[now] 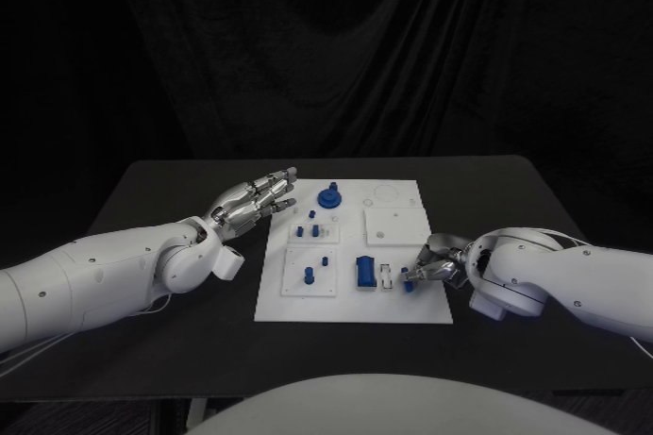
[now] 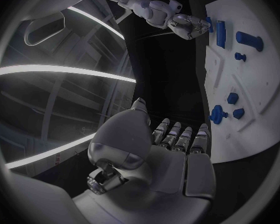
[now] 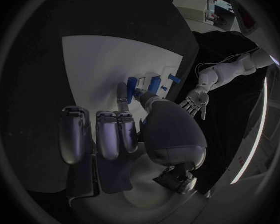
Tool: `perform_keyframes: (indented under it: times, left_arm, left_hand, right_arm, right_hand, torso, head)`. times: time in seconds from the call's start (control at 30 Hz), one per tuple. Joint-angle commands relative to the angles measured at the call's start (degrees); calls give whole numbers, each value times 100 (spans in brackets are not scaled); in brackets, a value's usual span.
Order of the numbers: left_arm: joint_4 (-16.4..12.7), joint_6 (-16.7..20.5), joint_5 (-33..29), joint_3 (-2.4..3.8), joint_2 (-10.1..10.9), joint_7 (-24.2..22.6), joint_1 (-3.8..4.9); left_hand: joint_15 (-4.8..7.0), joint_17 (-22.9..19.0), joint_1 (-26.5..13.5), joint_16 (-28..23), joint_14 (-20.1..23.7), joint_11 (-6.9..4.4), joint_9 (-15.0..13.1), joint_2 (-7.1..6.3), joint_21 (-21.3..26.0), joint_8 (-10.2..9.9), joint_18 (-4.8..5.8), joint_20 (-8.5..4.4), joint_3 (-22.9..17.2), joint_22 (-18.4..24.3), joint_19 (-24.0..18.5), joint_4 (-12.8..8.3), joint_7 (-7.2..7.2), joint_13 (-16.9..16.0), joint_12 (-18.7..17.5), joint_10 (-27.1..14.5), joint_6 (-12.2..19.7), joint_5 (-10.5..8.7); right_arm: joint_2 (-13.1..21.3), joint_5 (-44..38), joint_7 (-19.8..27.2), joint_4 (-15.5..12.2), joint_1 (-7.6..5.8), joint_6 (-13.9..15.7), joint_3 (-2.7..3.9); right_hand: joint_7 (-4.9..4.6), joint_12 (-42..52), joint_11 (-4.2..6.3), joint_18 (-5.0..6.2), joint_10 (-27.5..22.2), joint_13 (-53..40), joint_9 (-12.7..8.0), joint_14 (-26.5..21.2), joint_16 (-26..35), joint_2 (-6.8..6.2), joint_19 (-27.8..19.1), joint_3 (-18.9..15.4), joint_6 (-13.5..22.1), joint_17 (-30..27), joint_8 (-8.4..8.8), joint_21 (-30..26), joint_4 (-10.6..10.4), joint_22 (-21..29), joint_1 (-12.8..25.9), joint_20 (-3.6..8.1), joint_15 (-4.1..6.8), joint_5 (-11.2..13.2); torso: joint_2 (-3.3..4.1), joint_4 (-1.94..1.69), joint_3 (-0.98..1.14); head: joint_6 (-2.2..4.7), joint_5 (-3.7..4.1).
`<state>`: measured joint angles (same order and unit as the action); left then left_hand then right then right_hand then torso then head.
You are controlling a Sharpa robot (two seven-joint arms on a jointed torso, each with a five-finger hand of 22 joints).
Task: Assemble the parts on the task board
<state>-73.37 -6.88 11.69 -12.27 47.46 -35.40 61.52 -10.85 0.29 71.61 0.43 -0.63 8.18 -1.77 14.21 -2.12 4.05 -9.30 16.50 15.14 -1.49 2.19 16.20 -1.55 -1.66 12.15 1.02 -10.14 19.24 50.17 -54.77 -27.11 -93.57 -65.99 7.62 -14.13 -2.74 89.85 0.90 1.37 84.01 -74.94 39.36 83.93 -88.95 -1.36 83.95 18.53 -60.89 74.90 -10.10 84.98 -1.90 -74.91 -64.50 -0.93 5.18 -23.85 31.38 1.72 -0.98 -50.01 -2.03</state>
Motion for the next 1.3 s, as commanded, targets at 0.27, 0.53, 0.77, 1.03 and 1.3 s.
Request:
perform_keyframes:
  times: [0.27,0.53,0.77,1.03,1.3]
  left_arm:
    - [-3,-87,34,5,0,-43,-13]
    - [2,-84,34,5,-2,-37,-13]
    - [9,-90,34,5,-17,-31,-13]
    - [13,-93,34,5,-22,-28,-13]
    - [22,-102,34,5,-40,-26,-14]
  left_hand:
    - [-35,-2,2,8,9,40,6,49,-25,4,-23,5,-28,3,-15,-6,-15,4,-9,-16,35,43]
    - [-35,-1,8,10,8,40,5,50,-26,5,-23,6,-30,3,-15,-9,-16,4,-7,-16,34,55]
    - [-35,-1,19,10,7,38,5,51,-28,7,-24,6,-36,2,-13,-15,-18,4,-7,-16,30,81]
    - [-38,-1,35,10,8,37,5,54,-29,6,-24,7,-45,2,-12,-23,-19,5,-9,-17,33,118]
    - [-41,-1,46,10,8,35,5,59,-30,7,-23,8,-54,2,-11,-28,-21,5,-11,-17,32,148]
  right_arm:
    - [-90,115,117,8,2,256,9]
    - [-208,116,116,38,-5,274,12]
    - [-351,93,104,164,-6,226,13]
    - [-440,-75,-75,278,-6,32,13]
    - [-470,-114,-160,306,-6,-126,13]
  right_hand:
    - [-3,15,33,-14,599,-1506,2,531,18,-10,356,609,-19,1107,-41,25,559,-1345,80,-49,-19,33]
    - [-4,15,32,-11,599,-1506,-2,529,21,-8,350,614,-10,1098,-39,14,546,-1342,106,-50,-20,33]
    - [-4,15,32,-6,599,-1506,-3,525,27,-6,340,617,-5,1077,-38,-5,541,-1335,116,-51,-20,33]
    - [-18,15,22,0,599,-1506,-28,521,33,-19,328,618,46,1058,-22,-28,481,-1327,232,-54,-22,40]
    - [-26,15,14,10,599,-1506,-70,527,23,-28,309,474,68,1090,-18,-64,298,-1314,481,-61,-29,57]
  torso:
    - [-3,-1,4]
    - [-3,3,6]
    - [2,-2,6]
    - [2,3,0]
    - [3,2,5]
  head:
    - [1,-14]
    - [1,-15]
    - [1,-16]
    - [1,-23]
    - [1,-13]
